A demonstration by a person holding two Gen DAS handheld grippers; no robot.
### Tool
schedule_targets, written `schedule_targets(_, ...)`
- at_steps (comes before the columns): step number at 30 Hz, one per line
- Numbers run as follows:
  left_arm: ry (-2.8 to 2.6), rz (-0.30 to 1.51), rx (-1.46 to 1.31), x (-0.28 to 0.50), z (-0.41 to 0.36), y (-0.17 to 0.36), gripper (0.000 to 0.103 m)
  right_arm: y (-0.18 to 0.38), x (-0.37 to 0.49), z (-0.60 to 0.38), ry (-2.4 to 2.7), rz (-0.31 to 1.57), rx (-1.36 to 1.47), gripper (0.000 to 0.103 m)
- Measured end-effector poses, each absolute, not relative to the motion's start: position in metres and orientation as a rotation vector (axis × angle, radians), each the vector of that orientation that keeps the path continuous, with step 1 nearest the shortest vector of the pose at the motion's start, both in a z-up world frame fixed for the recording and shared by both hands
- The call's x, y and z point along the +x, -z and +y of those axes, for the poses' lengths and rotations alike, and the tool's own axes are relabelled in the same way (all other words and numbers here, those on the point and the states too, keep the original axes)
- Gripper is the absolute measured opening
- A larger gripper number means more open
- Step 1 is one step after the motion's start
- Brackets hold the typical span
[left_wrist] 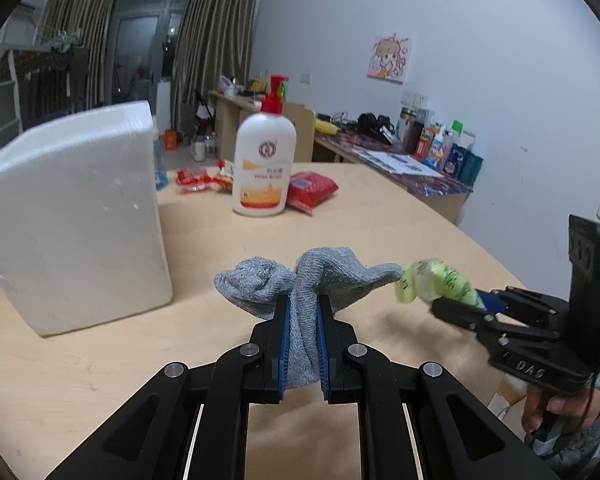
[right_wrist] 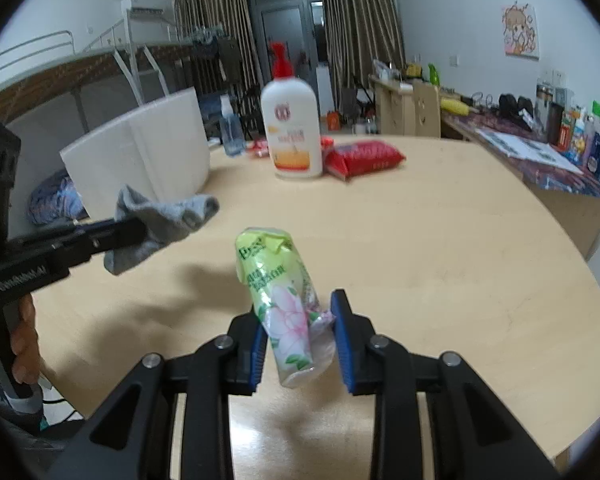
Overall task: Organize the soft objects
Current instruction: 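Lift the grey sock with the left tool while the right gripper grasps the green floral packet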
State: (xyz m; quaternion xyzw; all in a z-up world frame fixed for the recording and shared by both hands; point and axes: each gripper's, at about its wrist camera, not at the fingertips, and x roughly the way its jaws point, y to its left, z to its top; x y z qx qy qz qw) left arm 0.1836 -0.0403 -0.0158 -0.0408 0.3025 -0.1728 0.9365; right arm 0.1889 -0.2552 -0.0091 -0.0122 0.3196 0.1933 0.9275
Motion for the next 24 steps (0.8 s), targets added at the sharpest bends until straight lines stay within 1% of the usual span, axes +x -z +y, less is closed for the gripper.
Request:
schedule_targets(13,0.302,0.432,-0.035,0.131,-0.029,-0.038,0.013,-0.043,0.16,-0.255,-0.436,0.476,-0.012,0.035)
schedule_targets(24,0.269,0.368,-0.017,0.102,-0.02,-0.057,0.013,-0.061,0.146,-0.251,-0.465,0.395,-0.009,0.035)
